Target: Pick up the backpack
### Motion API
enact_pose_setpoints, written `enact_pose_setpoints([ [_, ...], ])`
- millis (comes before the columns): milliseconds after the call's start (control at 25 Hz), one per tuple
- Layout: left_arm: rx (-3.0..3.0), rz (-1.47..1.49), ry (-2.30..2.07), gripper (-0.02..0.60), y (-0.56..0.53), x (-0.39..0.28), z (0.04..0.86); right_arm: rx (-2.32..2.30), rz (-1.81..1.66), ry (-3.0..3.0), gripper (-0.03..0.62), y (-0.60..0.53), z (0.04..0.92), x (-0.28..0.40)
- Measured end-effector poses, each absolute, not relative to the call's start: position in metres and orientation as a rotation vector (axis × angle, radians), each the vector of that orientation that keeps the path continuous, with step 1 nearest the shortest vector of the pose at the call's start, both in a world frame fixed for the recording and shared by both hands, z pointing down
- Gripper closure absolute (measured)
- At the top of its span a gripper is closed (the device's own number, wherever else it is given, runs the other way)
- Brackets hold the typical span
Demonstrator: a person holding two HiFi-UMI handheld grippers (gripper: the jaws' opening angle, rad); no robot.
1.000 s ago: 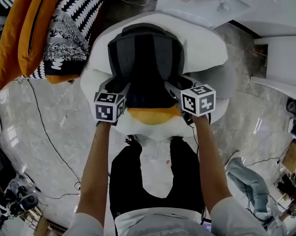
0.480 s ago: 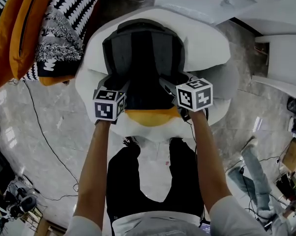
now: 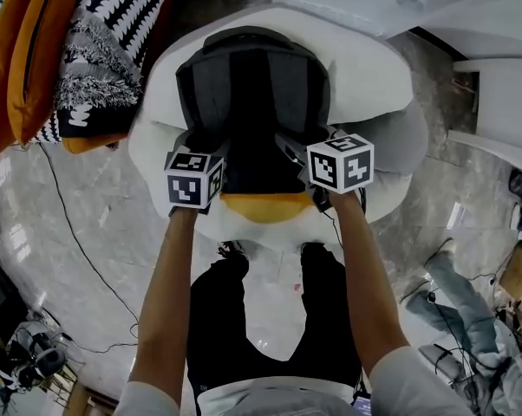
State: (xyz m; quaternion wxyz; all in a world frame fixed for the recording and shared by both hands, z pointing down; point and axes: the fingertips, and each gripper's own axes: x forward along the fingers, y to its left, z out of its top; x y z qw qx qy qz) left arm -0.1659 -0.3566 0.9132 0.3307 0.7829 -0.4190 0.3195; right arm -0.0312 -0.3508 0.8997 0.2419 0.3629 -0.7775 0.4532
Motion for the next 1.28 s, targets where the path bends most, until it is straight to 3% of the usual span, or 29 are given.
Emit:
enact_pose_setpoints([
  [560,2.054,0.738,-1.084,0.347,-0.368,-0.153,0.922,1.06,1.221,-2.096,0.381,-0.359,0.915,-0.036],
  [800,2.077,0.759,-1.133,0.412,-0.372,-0.153,0.923,1.053,1.25,-2.083,0.384,-0.356,0.919,-0.033],
  [960,2.078,0.765,-1.146,0.457,-0.374,-0.154,0.923,1.07,1.181,-2.068,0.462,-0.358,0.916,-0.032],
  [1280,2.108,0.73,-1.133,0.496,-0.374,-0.151,0.919,1.026,1.074,-2.059,0.547,-0.356,0.915,-0.039],
])
